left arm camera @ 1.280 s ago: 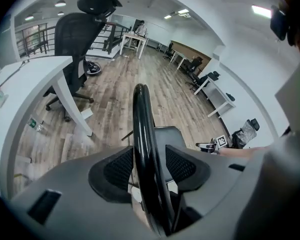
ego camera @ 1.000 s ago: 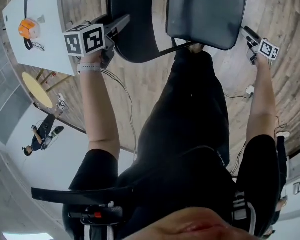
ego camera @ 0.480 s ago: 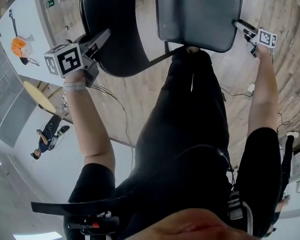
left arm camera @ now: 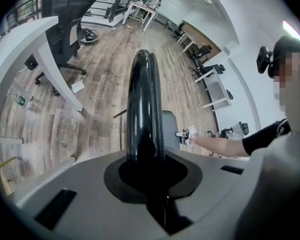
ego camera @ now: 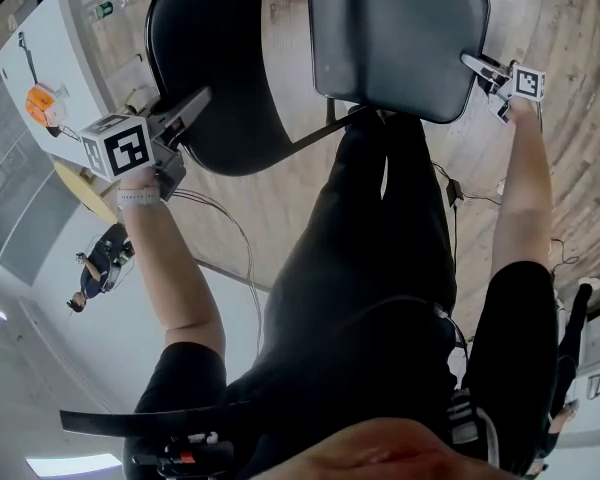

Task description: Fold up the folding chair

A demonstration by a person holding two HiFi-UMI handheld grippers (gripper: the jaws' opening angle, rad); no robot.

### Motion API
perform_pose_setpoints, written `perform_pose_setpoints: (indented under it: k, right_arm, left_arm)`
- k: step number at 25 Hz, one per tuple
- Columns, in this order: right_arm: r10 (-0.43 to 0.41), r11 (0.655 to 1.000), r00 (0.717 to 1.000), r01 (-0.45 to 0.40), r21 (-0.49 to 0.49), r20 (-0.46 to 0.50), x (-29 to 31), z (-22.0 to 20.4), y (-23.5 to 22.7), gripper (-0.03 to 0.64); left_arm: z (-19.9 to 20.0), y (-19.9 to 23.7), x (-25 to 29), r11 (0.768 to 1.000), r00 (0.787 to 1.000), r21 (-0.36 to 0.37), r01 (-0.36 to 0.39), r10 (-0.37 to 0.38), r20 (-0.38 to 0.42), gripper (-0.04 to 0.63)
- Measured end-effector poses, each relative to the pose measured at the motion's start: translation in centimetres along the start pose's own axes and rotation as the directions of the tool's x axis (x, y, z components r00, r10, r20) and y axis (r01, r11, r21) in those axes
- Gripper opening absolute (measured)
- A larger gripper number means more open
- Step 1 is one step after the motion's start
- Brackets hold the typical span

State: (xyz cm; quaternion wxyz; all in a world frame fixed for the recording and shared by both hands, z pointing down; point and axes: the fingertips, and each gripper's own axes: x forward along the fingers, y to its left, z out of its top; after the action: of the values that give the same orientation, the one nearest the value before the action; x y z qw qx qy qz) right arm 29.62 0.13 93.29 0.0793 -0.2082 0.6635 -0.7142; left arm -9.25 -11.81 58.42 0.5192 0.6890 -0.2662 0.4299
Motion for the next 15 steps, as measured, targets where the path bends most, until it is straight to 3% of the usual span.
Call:
perform_pose_setpoints:
  k: [11, 15]
  right_arm:
    - [0.057, 0.998, 0.998, -0.057, -0.021, -0.003, 0.5, 0.2, 1.6, 0.264]
    - [0.070, 0.997, 0.997, -0.070, 0.019, -0.011, 0.8, -0.5, 3.3, 0.256]
  left_arm:
    - [-0.4, 0.0, -0.3, 0.999, 0.998, -0.021, -0.041, 0.040, -0.041, 0.049]
    - [-0.3, -0.7, -1.5, 0.998, 0.997, 0.002, -0.060, 0.060, -0.044, 0.049]
